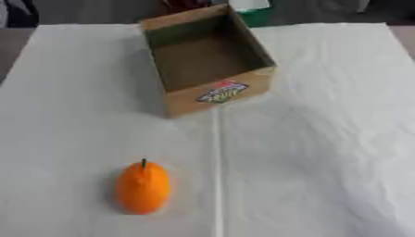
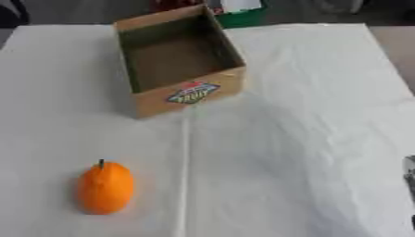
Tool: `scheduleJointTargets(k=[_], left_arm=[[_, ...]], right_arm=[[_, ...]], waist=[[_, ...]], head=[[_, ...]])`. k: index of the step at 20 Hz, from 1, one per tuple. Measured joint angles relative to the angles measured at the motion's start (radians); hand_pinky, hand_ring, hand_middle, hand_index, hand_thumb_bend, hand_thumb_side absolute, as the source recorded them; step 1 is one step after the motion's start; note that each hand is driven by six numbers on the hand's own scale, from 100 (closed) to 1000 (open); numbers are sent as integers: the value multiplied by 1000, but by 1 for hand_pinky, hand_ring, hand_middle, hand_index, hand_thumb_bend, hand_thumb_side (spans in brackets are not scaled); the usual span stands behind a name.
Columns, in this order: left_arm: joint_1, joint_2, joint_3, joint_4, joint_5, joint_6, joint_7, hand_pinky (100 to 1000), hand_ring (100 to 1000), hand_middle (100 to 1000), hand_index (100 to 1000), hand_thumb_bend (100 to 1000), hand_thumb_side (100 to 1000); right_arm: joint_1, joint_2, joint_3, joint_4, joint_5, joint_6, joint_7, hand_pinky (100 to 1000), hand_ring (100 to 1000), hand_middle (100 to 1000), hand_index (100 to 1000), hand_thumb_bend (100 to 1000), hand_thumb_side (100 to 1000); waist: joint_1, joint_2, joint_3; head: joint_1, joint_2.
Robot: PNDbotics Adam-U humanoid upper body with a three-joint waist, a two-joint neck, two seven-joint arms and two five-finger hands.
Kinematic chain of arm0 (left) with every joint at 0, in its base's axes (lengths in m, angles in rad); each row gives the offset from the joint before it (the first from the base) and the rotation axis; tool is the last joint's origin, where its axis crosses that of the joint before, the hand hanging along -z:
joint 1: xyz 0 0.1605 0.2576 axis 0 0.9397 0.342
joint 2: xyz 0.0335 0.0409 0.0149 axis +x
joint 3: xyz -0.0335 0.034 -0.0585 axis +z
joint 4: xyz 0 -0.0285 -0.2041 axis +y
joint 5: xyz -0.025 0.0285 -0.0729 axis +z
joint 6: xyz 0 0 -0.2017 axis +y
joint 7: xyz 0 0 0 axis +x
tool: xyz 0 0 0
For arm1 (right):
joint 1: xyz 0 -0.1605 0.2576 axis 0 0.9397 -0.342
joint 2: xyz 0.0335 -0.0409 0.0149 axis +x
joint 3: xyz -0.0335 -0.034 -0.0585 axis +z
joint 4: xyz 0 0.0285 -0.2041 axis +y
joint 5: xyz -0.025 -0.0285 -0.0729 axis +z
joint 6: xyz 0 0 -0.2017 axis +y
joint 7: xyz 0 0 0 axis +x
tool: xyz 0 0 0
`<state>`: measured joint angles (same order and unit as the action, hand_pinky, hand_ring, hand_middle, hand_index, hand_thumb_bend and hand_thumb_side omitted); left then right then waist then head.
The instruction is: Pick up objects on the table and place them in the box.
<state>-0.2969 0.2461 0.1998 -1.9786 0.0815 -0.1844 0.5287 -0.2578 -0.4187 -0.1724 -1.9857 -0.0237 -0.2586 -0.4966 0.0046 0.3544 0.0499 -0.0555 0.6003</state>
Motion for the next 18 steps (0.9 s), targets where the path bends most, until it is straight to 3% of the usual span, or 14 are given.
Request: scheduleJointTargets(k=[6,11,15,18], left_arm=[[-5,28,-1,0,-71,25,-24,475,516,599,811,100,676],[-49,154,-45,0,-247,132,-123,480,548,664,874,100,721],[-115,293,-114,0,-380,243,-252,489,578,697,899,133,842],[-156,376,-167,0,-458,309,-370,499,609,719,914,207,971]], right_arm=[[0,0,0,0,0,1,1,798,812,704,825,100,1000],[5,0,0,0,0,3,3,797,811,704,825,100,1000],[12,-1,1,0,0,4,4,796,810,704,825,100,1000],[12,-2,3,0,-1,6,6,796,809,704,824,100,1000]], waist=[[4,-10,6],[6,-29,13],[11,-43,18],[10,-48,16]], head=[[1,4],[-3,27],[-12,42],[-19,59]])
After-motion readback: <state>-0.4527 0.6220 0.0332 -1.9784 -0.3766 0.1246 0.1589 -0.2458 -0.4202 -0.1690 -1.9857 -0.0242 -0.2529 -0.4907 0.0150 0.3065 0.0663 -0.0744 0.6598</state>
